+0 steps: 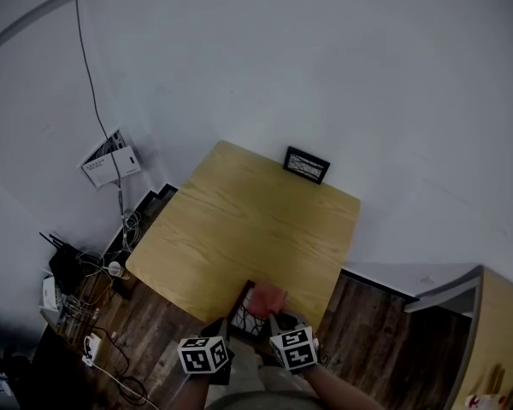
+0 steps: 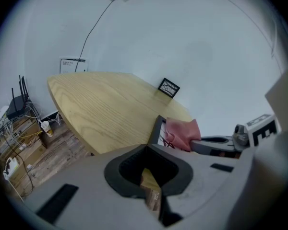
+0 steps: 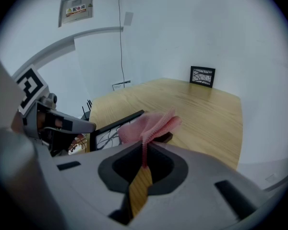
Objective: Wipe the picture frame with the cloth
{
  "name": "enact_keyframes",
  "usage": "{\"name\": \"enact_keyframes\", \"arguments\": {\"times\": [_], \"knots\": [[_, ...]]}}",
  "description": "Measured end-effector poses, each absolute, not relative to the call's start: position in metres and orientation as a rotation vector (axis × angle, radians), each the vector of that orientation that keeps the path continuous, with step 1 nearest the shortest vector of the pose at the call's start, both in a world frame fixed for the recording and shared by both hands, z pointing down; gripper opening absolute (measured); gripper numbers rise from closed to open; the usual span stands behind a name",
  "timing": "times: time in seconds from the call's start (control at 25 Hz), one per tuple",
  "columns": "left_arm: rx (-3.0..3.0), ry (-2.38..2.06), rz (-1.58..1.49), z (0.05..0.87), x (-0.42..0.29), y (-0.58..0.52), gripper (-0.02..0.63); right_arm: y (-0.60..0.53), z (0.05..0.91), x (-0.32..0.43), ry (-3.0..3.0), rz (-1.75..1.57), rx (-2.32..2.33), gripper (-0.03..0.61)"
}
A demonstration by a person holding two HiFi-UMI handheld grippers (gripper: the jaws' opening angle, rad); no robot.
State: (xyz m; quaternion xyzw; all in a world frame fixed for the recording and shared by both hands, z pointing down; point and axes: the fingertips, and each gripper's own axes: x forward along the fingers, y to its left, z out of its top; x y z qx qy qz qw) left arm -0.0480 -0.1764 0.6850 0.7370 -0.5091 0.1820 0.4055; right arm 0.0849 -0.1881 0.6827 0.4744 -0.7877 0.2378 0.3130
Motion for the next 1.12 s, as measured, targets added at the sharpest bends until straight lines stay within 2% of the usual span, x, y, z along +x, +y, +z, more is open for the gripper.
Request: {"name": "enact_keyframes", "arguments": {"times": [0.64, 1.12], "knots": [[1.862, -1.277, 0.432, 0.689, -0.045, -0.175, 0.005, -0.172, 0.68, 0.12, -2.02, 0.633, 1.358, 0.011], [1.872, -1.286, 0.444, 0.687, -0.045, -0.175, 0.005, -0.173, 0.619, 0.101, -2.189, 0.563, 1.399, 0.011]]}}
